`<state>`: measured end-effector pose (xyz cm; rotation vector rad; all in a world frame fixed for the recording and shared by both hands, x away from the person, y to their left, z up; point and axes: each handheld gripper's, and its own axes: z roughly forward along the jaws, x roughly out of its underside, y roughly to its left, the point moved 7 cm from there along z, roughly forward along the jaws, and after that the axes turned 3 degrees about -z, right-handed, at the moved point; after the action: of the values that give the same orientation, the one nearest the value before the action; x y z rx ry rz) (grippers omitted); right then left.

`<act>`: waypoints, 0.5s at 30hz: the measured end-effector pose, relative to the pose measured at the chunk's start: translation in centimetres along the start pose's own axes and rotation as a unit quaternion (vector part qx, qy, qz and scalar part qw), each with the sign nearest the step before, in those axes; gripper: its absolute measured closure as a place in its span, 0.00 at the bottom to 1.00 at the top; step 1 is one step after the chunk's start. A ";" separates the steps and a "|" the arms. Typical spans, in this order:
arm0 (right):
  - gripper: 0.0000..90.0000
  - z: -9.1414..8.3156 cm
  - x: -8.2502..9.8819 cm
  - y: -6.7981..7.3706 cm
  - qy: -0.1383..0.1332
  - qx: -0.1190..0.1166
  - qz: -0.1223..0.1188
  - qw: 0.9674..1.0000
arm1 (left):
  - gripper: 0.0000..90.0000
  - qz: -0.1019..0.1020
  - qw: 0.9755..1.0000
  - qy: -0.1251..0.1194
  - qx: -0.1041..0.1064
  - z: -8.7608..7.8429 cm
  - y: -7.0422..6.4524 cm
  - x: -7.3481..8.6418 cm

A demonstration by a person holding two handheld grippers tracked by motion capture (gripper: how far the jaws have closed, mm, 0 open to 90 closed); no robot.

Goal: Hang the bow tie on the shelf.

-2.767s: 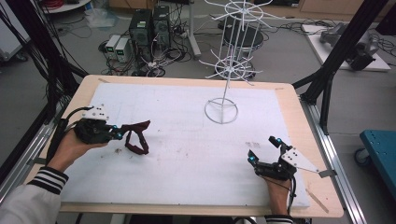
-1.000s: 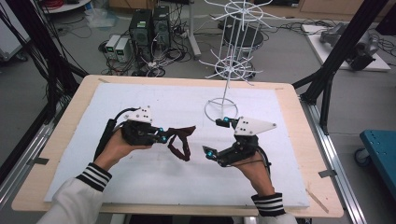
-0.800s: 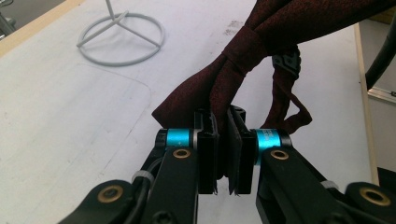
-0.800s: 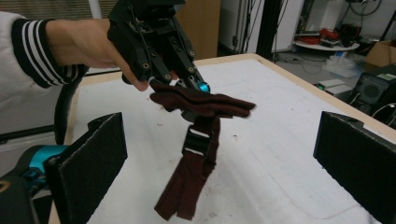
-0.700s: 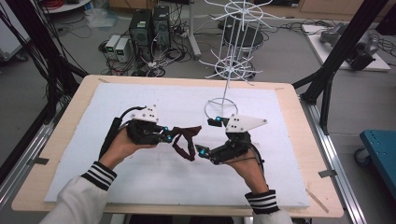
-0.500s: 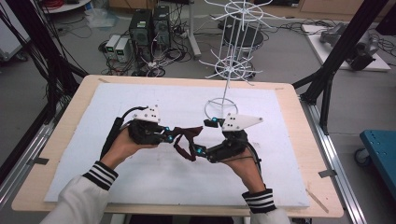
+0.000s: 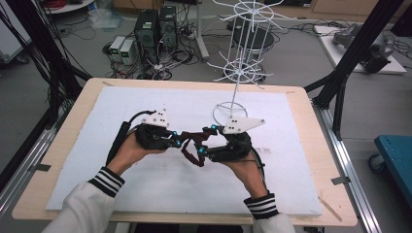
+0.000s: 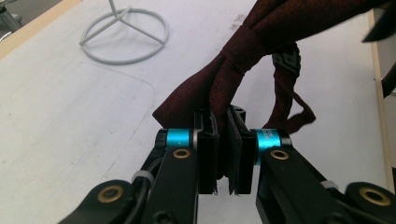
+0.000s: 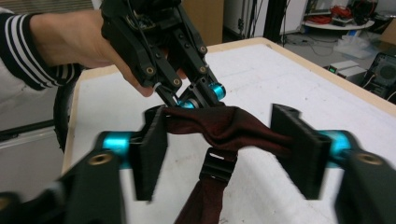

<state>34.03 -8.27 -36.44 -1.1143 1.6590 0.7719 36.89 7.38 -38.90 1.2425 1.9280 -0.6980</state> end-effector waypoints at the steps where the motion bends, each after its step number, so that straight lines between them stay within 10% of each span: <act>1: 0.54 0.0 0.0 0.0 0.000 0.000 -0.001 1.000 | 0.93 0.001 1.000 0.003 -0.001 0.0 0.1 0.1; 3: 0.60 0.0 0.0 0.0 0.001 -0.001 -0.004 1.000 | 0.93 -0.001 1.000 0.003 -0.001 0.0 0.1 0.1; 5: 0.88 -0.1 -0.1 0.2 0.003 -0.005 -0.021 1.000 | 0.93 -0.002 1.000 -0.001 0.001 -0.1 0.0 0.0; 15: 0.91 0.0 -0.3 0.2 -0.004 -0.014 -0.022 1.000 | 0.83 -0.004 1.000 -0.012 0.008 -0.5 0.1 0.2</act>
<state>33.88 -8.11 -36.17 -1.1618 1.6175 0.7717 36.77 7.86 -38.80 1.2314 1.9109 -0.7305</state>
